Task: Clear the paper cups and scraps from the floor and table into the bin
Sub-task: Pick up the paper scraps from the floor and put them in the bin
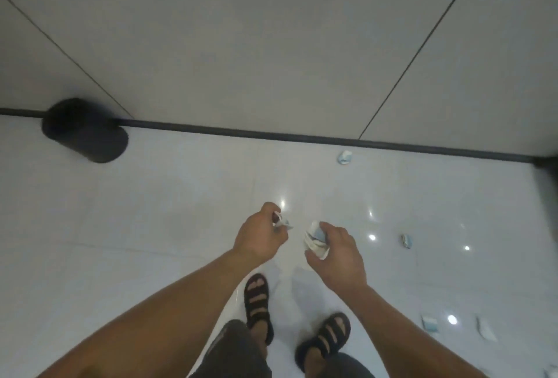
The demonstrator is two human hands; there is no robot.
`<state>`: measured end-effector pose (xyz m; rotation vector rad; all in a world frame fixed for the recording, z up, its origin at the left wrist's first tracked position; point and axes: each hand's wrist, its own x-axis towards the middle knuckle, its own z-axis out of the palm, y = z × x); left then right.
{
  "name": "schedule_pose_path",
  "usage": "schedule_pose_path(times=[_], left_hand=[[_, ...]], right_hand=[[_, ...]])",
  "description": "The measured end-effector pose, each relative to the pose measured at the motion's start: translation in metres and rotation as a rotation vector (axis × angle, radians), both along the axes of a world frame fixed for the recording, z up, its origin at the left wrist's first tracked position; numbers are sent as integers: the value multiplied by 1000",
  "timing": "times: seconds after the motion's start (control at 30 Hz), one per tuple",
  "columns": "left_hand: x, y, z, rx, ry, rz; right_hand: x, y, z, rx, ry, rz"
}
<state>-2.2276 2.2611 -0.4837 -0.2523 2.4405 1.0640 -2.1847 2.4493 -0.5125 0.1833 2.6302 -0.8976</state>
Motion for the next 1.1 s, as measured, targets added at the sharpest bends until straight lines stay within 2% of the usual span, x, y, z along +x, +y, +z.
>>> schedule_pose_path(times=[0.2,0.47,0.67,0.9,1.1], left_hand=[[35,-45,95,-41,98,240],[85,-97,163,-56,209,533],[113,-166,179,-29,281,677],[167,-303,199,-33,334,831],[211,-397,208,-63,320,904]], right_hand=[[-7,-33,103,12,93,200],[-19,-91,174,49,188,465],[-16,-165,203,50,278,614],[9,-312,223,42,327,738],[49,-412,209,15,285,837]])
